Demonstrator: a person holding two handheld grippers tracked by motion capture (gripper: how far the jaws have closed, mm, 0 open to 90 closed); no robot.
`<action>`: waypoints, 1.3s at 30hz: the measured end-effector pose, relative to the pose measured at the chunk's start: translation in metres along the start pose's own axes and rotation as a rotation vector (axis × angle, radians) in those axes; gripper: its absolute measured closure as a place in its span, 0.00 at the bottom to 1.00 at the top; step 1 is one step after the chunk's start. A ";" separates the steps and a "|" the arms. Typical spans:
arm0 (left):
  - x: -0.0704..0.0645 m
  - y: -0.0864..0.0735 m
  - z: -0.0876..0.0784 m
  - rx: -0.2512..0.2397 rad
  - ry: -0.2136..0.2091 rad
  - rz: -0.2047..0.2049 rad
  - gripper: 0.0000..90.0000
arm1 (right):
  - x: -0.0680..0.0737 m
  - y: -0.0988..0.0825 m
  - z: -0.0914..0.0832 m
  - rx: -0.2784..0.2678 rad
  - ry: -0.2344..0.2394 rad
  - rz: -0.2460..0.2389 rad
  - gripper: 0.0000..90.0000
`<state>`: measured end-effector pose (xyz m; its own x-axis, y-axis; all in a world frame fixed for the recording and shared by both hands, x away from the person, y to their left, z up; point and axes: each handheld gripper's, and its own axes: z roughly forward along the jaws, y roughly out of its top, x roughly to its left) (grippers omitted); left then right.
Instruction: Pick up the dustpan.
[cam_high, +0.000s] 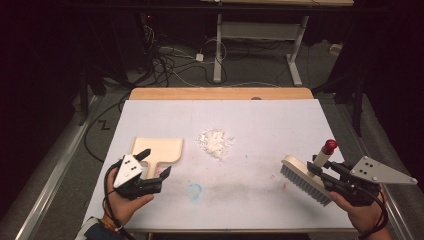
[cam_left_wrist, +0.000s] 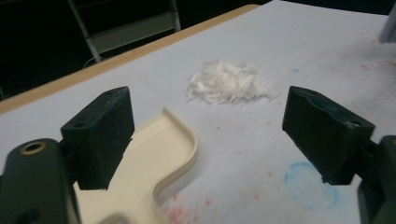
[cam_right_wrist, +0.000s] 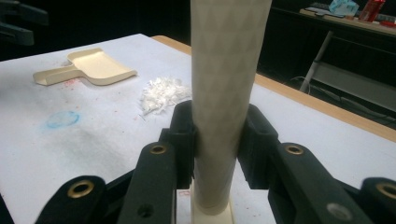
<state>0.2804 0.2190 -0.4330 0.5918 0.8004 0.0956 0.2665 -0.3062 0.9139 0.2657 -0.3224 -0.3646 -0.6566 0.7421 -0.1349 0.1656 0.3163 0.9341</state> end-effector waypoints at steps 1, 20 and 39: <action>0.001 -0.004 -0.001 0.032 0.028 0.006 0.21 | 0.000 0.000 0.000 0.003 -0.002 0.003 0.78; 0.007 -0.030 0.009 0.403 0.132 -0.149 0.21 | -0.004 0.001 0.017 0.033 -0.005 -0.018 0.78; 0.037 -0.022 0.082 0.504 0.137 -0.281 0.51 | -0.005 -0.002 0.022 0.038 -0.019 -0.010 0.78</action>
<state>0.3583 0.2132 -0.4817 0.3510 0.9354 -0.0425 0.7470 -0.2524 0.6150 0.2849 -0.3142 -0.3727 -0.6441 0.7500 -0.1506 0.1876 0.3457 0.9194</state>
